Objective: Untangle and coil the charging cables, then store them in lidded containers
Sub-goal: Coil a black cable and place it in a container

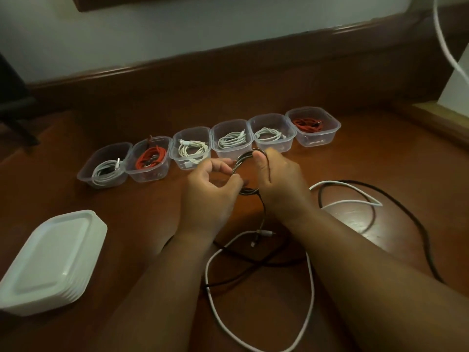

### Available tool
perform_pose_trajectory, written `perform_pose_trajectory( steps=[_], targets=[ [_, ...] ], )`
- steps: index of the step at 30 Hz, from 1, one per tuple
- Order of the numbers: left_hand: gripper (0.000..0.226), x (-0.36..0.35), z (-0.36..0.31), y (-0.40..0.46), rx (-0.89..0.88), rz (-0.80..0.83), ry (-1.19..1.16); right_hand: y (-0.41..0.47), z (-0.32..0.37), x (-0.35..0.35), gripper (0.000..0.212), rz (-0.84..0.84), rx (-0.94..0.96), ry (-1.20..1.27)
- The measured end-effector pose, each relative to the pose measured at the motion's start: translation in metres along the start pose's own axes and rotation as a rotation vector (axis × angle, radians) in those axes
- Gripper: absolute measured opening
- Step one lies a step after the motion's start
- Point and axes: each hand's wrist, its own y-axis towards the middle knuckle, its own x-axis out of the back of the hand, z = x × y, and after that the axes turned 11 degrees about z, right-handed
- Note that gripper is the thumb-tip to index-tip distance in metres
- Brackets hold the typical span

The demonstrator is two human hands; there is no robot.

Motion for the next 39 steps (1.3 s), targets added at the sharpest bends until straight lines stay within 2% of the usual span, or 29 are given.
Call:
perform_pose_trajectory(
  steps=[2, 4, 5, 8, 13, 16, 19, 21, 23, 26, 29, 31, 33, 35, 39],
  targets=[
    [0.015, 0.005, 0.005, 0.001, -0.159, -0.037, 0.29, 0.0, -0.003, 0.0, 0.028, -0.028, 0.02, -0.037],
    [0.02, 0.008, 0.005, 0.002, -0.12, -0.025, 0.38, 0.001, -0.005, 0.0, 0.026, -0.019, 0.016, -0.102],
    [0.019, 0.009, 0.0, 0.001, -0.014, 0.014, 0.3, 0.002, -0.006, 0.0, 0.026, -0.003, 0.007, -0.131],
    [0.019, 0.007, -0.013, -0.002, 0.317, 0.108, -0.196, 0.003, -0.007, 0.002, 0.028, 0.046, -0.008, -0.171],
    [0.024, 0.008, -0.023, -0.001, 0.518, 0.149, -0.773, 0.004, -0.008, 0.002, 0.034, 0.07, 0.0, -0.131],
    [0.026, 0.016, -0.021, 0.0, 0.585, 0.243, -0.844, 0.004, -0.009, 0.003, 0.033, 0.035, -0.046, -0.089],
    [0.026, 0.018, -0.017, 0.001, 0.489, 0.279, -0.596, 0.008, -0.007, 0.003, 0.036, 0.005, -0.18, 0.152],
    [0.021, 0.013, -0.017, 0.0, 0.366, 0.249, -0.324, 0.011, -0.002, 0.004, 0.037, -0.017, -0.329, 0.51],
    [0.018, 0.007, -0.016, -0.001, 0.264, 0.19, -0.175, 0.012, 0.007, 0.006, 0.039, -0.043, -0.447, 0.885],
    [0.019, 0.004, -0.014, -0.002, 0.262, 0.098, -0.204, 0.008, 0.021, 0.009, 0.04, -0.086, -0.482, 1.148],
    [0.014, 0.0, -0.019, -0.004, 0.374, 0.057, -0.495, 0.002, 0.032, 0.012, 0.04, -0.082, -0.413, 1.27],
    [0.013, -0.006, -0.023, -0.008, 0.406, 0.018, -0.677, -0.002, 0.038, 0.014, 0.038, -0.065, -0.355, 1.223],
    [0.015, -0.011, -0.026, -0.011, 0.386, -0.026, -0.807, -0.007, 0.038, 0.011, 0.038, -0.086, -0.29, 0.923],
    [0.015, -0.014, -0.028, -0.014, 0.327, -0.014, -0.801, -0.009, 0.037, 0.008, 0.036, -0.113, -0.189, 0.63],
    [0.012, -0.017, -0.028, -0.018, 0.331, 0.02, -0.704, -0.009, 0.029, 0.0, 0.027, -0.099, -0.076, 0.435]
  ],
)
